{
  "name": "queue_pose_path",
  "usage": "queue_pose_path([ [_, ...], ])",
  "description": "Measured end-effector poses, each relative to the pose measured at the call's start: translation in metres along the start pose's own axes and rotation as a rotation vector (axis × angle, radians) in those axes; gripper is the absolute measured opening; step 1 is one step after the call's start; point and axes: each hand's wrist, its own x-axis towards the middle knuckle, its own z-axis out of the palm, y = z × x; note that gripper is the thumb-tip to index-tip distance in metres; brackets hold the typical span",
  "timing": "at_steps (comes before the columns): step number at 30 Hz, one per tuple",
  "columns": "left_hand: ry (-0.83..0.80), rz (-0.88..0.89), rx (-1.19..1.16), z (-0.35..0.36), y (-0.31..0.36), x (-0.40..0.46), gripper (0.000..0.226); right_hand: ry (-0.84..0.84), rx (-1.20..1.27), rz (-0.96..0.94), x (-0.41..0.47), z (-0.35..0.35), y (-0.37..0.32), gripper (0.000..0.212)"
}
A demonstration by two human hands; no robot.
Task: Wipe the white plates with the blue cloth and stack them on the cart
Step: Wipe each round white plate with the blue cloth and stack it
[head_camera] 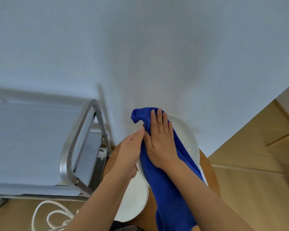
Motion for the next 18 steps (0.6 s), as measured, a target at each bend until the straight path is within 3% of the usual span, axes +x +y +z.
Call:
queue_pose_path([
  [7,0.117,0.131,-0.118,0.001,0.0,-0.022,0.022,0.072,-0.109,0.336,0.023,-0.025,0.042,0.06],
  [12,0.097,0.111,-0.222,0.002,0.01,-0.023,0.014,0.076,-0.322,0.271,0.005,-0.034,0.052,0.064],
  [15,0.116,0.111,-0.24,0.0,0.012,-0.023,0.022,-0.023,-0.413,0.22,-0.011,-0.035,0.052,0.064],
  [18,0.118,0.148,-0.267,-0.001,0.015,-0.024,0.038,-0.16,-0.322,0.202,-0.03,-0.033,0.048,0.064],
])
